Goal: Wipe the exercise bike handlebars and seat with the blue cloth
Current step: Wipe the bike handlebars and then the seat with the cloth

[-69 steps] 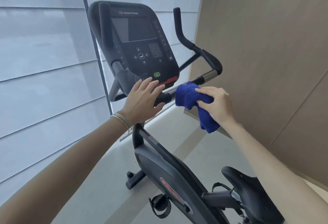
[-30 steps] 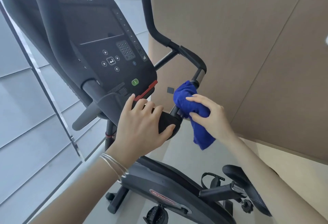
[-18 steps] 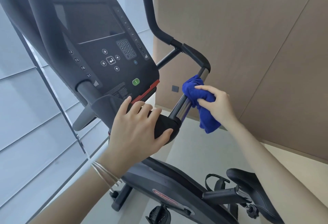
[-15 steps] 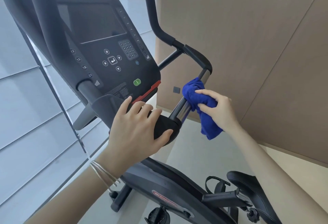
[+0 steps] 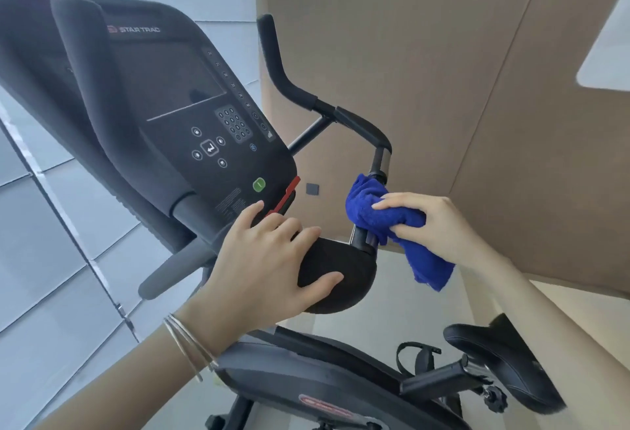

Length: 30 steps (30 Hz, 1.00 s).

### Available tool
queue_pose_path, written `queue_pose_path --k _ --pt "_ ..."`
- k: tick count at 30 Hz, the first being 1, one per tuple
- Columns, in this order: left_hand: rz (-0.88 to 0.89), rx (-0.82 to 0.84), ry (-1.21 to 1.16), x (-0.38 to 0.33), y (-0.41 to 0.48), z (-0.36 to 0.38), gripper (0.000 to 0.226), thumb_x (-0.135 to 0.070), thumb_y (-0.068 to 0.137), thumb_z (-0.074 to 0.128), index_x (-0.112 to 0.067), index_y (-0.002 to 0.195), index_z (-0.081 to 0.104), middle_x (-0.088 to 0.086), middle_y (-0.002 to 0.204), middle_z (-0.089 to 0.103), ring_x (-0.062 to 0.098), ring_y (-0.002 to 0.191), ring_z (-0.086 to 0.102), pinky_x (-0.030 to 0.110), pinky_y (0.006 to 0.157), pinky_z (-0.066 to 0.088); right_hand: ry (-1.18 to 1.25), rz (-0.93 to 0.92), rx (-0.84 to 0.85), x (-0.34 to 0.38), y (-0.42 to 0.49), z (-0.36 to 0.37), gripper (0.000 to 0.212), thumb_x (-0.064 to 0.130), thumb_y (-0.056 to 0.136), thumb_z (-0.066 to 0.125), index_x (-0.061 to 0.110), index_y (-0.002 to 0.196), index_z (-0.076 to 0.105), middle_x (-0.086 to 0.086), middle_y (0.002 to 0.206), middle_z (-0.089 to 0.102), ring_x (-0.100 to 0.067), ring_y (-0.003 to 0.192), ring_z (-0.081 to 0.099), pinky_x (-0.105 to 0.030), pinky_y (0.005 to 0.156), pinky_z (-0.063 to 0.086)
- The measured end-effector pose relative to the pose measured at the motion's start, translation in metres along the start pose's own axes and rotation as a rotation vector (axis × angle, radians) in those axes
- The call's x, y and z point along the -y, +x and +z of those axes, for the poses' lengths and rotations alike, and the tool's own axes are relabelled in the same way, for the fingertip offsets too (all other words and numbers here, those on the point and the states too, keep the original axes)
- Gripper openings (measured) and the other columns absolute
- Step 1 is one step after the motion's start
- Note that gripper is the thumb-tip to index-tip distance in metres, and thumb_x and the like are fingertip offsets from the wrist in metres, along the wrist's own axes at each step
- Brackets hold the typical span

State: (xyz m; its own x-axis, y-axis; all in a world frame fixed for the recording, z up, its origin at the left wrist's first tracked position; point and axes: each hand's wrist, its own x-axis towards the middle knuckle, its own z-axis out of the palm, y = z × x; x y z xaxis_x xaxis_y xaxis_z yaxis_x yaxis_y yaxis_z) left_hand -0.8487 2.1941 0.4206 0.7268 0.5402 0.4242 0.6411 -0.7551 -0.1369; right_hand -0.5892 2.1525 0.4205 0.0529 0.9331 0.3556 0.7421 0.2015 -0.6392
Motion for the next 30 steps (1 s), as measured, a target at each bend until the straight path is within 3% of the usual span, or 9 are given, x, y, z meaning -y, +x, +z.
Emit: queue_pose_path --k 8,11,15,18,22,26,30 --pt "0.196 -0.048 -0.091 0.060 0.000 -0.005 0.078 -0.072 0.083 0.011 -0.023 0.096 0.069 -0.006 0.078 0.069 0.020 0.080 0.065 0.042 0.097 0.039 -0.110 0.166 0.080 0.048 -0.023 0.000 0.045 -0.002 0.079 0.066 0.040 0.097 0.068 0.025 0.109 0.065 0.008 0.101 0.057 -0.004 0.081 0.043" --pt "0.242 -0.022 -0.114 0.069 0.004 -0.007 0.087 -0.075 0.079 0.000 -0.023 0.093 0.068 -0.007 0.079 0.068 0.019 0.081 0.064 0.039 0.093 0.040 -0.198 0.217 0.073 0.055 -0.008 0.007 0.042 0.002 0.083 0.061 0.039 0.103 0.066 0.014 0.115 0.065 -0.002 0.103 0.059 -0.010 0.084 0.045" --pt "0.285 -0.053 -0.111 0.084 0.011 -0.007 0.092 -0.077 0.076 -0.006 -0.022 0.084 0.067 -0.007 0.077 0.067 0.020 0.078 0.061 0.038 0.087 0.040 -0.335 0.243 0.130 0.064 0.011 0.012 0.036 0.007 0.085 0.060 0.035 0.108 0.065 0.014 0.115 0.062 -0.006 0.108 0.055 -0.024 0.096 0.040" --pt "0.333 -0.093 -0.106 0.092 0.014 -0.002 0.087 -0.077 0.078 0.000 -0.019 0.073 0.065 -0.005 0.066 0.063 0.021 0.068 0.057 0.036 0.078 0.041 -0.388 0.228 0.253 0.070 0.014 0.014 0.033 0.009 0.085 0.061 0.035 0.106 0.066 0.025 0.112 0.060 0.002 0.110 0.051 -0.015 0.096 0.035" --pt "0.337 -0.164 -0.093 0.092 0.015 0.002 0.083 -0.075 0.080 0.006 -0.015 0.056 0.058 -0.002 0.051 0.056 0.023 0.058 0.056 0.042 0.087 0.043 -0.387 0.225 0.289 0.065 0.019 0.011 0.034 0.009 0.085 0.061 0.039 0.101 0.066 0.032 0.109 0.058 0.007 0.107 0.051 -0.006 0.092 0.032" --pt "0.347 -0.193 -0.043 0.105 0.028 -0.001 0.087 -0.075 0.081 0.007 -0.014 0.054 0.062 -0.001 0.051 0.059 0.024 0.063 0.059 0.046 0.098 0.037 -0.403 0.278 0.204 0.050 0.041 0.013 0.037 0.001 0.085 0.054 0.030 0.104 0.068 0.019 0.111 0.060 -0.005 0.109 0.053 -0.021 0.096 0.037" --pt "0.310 -0.148 -0.044 0.112 0.035 -0.004 0.085 -0.076 0.080 0.004 -0.016 0.048 0.055 -0.002 0.046 0.051 0.024 0.055 0.053 0.038 0.071 0.044 -0.431 0.320 0.198 0.041 0.068 0.015 0.046 -0.006 0.083 0.043 0.026 0.106 0.066 0.010 0.116 0.060 -0.014 0.112 0.052 -0.027 0.093 0.037"
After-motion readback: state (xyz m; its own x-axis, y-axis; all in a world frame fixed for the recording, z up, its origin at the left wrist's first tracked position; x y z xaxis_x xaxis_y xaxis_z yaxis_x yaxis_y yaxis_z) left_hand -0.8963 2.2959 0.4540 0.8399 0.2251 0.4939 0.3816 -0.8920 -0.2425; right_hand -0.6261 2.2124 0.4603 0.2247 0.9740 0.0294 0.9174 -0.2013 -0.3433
